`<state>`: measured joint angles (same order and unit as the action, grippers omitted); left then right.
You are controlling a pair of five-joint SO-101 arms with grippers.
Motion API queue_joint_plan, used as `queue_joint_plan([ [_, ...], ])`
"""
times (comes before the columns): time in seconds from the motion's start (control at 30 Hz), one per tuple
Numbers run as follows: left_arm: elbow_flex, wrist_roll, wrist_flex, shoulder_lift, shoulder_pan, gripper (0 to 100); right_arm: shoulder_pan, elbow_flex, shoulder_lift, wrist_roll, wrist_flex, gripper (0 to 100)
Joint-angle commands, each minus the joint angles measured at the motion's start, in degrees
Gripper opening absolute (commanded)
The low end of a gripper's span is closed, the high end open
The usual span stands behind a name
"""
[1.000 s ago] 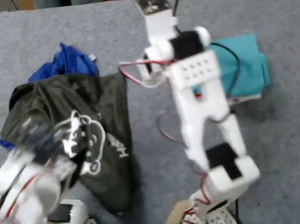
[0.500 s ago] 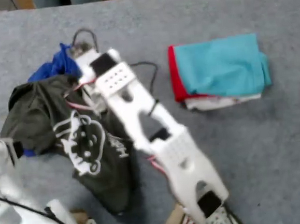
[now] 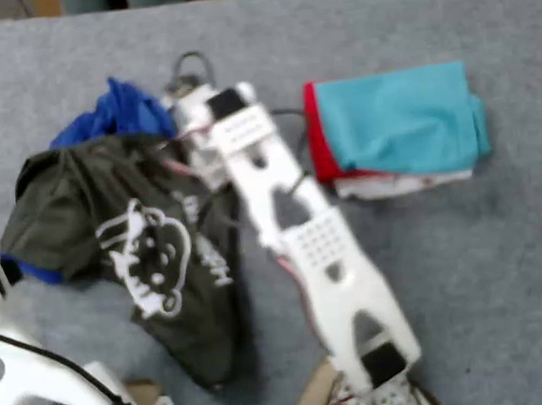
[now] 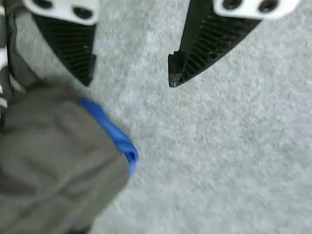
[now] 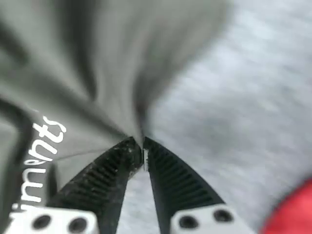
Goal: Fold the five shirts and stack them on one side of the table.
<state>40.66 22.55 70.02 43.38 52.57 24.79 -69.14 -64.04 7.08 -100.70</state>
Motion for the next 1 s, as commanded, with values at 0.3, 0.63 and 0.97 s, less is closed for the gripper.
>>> queue_joint_plan([
  [0.3,-8.2,-6.0,-6.5,-18.5,-4.7,23,-13.4,52.1,48.3,11.8,-0.5,1.3],
  [0.63,-33.3,-12.8,-1.5,-43.4,-9.8,24,-30.5,93.8,89.6,38.4,-0.5,1.4],
  [0.97,-52.9,-18.3,6.1,-67.3,-21.1,23,-37.4,94.5,95.6,40.6,-0.5,19.7],
])
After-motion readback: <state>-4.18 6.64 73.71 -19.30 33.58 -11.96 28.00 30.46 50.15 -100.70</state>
